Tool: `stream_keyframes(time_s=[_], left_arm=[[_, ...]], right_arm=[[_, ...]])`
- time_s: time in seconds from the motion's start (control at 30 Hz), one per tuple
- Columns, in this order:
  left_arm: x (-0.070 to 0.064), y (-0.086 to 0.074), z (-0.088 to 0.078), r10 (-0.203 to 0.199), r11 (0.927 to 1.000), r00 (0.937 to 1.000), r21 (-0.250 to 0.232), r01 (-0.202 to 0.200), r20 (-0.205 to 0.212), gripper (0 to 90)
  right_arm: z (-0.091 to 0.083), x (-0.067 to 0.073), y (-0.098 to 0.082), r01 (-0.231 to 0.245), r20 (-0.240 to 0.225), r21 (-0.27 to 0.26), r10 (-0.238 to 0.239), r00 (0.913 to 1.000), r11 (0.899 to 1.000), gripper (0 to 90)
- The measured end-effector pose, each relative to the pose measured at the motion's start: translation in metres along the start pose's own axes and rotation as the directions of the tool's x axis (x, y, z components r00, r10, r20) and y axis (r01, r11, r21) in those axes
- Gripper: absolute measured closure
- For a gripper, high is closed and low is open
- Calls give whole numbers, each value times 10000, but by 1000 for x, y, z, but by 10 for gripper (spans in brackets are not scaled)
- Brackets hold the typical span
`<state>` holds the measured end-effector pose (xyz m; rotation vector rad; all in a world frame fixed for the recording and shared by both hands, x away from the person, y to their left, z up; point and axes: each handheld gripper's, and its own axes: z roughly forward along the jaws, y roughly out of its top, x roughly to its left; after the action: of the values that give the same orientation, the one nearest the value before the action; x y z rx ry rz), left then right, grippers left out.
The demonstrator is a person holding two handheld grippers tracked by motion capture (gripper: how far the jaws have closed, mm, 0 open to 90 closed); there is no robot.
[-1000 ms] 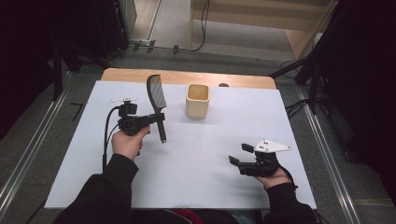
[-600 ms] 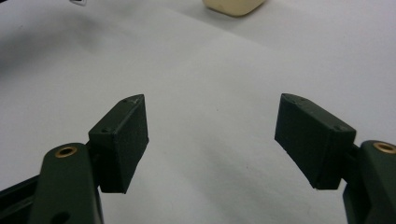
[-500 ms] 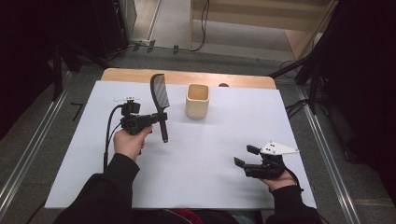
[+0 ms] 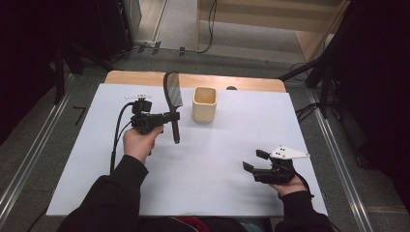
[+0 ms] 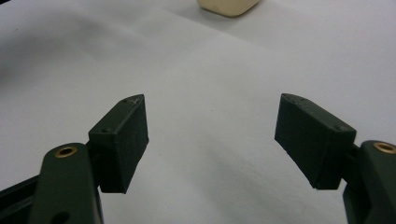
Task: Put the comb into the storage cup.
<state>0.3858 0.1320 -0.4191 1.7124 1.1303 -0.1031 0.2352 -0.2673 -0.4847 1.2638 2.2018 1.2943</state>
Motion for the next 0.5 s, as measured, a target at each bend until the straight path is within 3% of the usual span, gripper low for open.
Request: stream_keyframes(time_s=[0.5], left_arm=[[-16,20,13,401,9990,9988,167,-406,269,726]], right_arm=[[-1,-1,0,-29,-14,10,29,10000,10000,239]])
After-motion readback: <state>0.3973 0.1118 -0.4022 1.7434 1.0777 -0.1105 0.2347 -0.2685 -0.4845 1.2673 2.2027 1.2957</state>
